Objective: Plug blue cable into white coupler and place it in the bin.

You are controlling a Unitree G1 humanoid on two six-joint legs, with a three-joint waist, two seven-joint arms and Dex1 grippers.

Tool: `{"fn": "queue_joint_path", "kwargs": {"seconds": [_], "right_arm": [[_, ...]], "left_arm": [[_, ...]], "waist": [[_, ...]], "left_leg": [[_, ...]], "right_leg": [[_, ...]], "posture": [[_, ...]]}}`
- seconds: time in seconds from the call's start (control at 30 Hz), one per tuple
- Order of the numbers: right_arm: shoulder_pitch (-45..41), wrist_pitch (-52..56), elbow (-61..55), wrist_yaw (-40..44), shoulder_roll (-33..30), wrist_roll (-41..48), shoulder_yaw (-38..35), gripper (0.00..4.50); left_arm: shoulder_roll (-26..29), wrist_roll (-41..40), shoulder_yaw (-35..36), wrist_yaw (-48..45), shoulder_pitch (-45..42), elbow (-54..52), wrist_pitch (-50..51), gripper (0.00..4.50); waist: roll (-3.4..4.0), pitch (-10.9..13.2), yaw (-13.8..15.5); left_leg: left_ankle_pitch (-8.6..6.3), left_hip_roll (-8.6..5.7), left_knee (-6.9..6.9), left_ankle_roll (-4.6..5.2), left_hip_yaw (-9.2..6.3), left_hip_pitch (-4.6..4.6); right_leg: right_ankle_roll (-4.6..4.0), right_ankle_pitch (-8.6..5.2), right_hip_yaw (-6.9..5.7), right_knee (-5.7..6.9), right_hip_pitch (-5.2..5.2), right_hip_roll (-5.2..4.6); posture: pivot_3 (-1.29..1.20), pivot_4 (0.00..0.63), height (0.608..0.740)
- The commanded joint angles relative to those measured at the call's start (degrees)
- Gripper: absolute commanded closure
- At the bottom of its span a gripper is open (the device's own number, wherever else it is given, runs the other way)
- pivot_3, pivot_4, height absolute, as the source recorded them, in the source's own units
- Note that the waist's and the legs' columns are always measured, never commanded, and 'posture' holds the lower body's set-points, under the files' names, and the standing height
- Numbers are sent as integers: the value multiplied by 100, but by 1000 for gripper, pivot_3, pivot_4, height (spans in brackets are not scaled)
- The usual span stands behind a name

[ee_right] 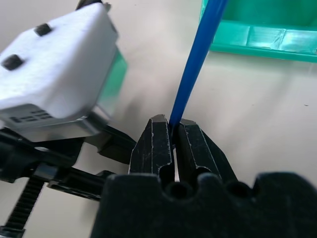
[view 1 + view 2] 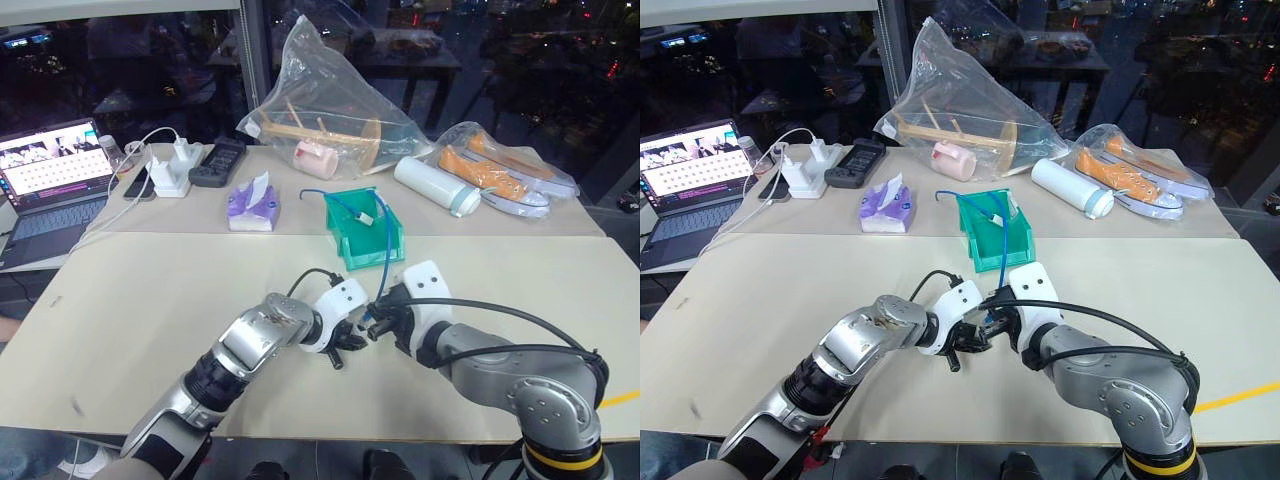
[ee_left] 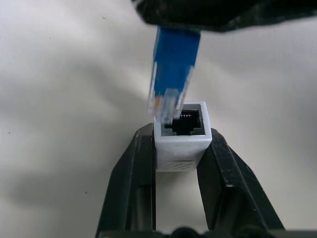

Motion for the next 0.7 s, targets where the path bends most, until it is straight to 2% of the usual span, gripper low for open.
{"fn": "queue_joint_path", "kwargs": {"seconds": [0.03, 0.7], "right_arm": [[-14, 122, -238, 57, 37, -24, -137, 4500], [-114, 517, -396, 428, -24, -487, -170, 4500]], "left_arm": [[-33, 29, -146, 78, -21, 110, 82, 3835], [19, -17, -240, 180, -122, 82, 413, 3835]], "waist": [[0, 0, -1], [0, 0, -3]], "left_leg": [[0, 0, 0, 0, 0, 0], [0, 0, -1, 0, 0, 2]], "right_leg": [[0, 0, 0, 0, 0, 0], [0, 0, 0, 0, 1, 0]], "posture": [[0, 150, 740], [0, 150, 740]]}}
